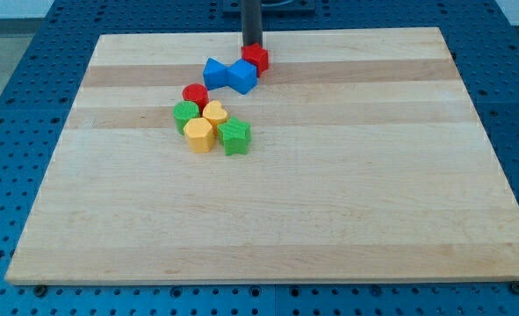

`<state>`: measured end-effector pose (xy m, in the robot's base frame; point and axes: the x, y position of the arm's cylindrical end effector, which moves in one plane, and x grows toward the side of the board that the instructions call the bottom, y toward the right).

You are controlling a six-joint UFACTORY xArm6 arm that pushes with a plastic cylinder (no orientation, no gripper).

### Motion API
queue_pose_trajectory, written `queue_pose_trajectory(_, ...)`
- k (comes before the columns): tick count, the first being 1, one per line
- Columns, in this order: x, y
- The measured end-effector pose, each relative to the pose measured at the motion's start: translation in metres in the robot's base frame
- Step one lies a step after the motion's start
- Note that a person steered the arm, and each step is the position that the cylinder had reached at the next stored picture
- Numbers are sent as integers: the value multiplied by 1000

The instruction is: Push the red star towards the green star

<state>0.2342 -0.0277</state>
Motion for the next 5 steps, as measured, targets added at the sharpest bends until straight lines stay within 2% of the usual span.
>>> queue_pose_trajectory(3, 52, 52)
queue_pose_trajectory(5, 70, 55)
